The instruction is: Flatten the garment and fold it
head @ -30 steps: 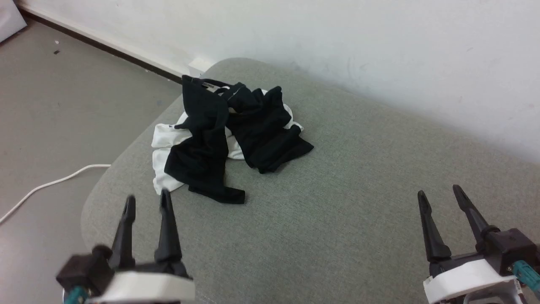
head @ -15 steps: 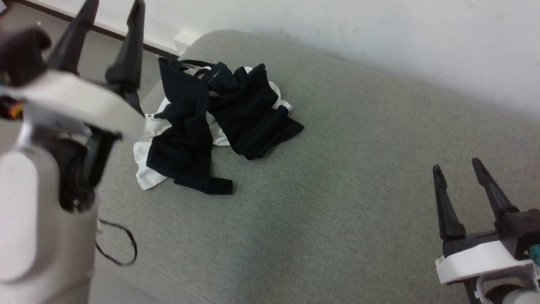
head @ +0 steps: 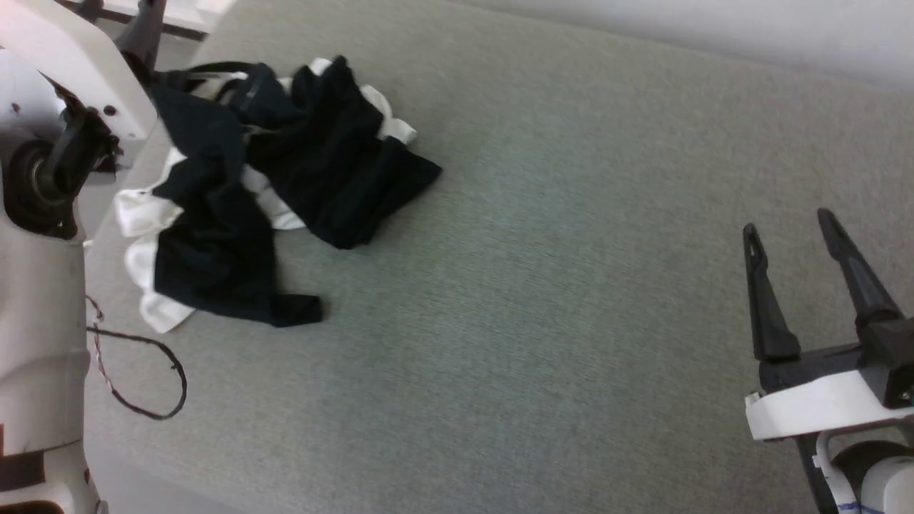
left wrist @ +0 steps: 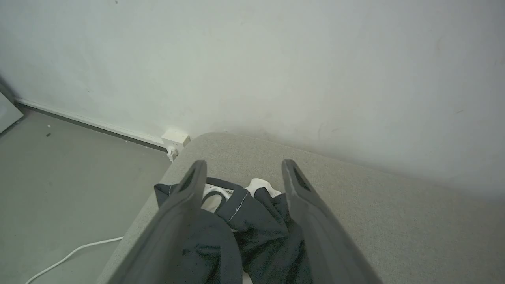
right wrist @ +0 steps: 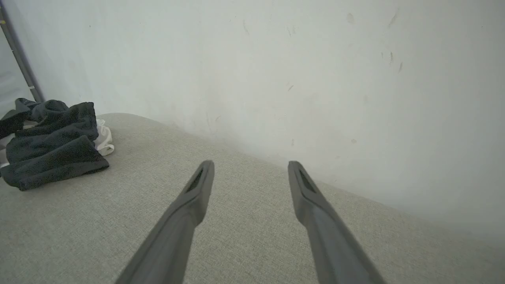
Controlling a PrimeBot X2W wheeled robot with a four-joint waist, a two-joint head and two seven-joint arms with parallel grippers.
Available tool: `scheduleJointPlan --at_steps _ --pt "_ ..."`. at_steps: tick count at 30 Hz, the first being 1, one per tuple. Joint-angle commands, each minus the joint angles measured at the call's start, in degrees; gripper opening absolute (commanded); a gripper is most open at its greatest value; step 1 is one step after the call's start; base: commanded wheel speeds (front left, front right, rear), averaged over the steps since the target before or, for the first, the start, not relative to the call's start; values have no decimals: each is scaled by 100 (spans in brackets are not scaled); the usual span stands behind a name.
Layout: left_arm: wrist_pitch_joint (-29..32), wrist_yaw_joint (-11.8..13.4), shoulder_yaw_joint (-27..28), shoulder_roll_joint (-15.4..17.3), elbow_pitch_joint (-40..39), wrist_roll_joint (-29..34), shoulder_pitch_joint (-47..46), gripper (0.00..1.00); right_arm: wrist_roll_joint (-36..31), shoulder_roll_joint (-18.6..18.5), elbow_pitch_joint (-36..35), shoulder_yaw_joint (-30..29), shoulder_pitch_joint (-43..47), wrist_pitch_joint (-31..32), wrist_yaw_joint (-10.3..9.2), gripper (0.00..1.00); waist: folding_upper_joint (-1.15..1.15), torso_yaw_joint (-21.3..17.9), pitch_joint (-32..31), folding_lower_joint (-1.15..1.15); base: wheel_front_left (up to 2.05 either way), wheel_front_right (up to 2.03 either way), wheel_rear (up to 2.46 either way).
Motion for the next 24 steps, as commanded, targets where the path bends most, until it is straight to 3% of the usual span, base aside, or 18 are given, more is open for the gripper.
scheduleJointPlan --at_steps 1,9,24 --pt "79 -39 -21 43 126 -35 -89 100 -56 -9 -64 -16 -96 25 -10 100 0 -444 493 -1 0 0 0" --pt "746 1 -36 251 683 -189 -120 100 -119 -77 -301 -41 -252 134 -10 100 0 -714 944 -1 0 0 0" --pt "2140 685 72 385 835 -502 481 100 -55 -213 -597 -154 -190 309 -10 100 0 -810 1233 -1 0 0 0"
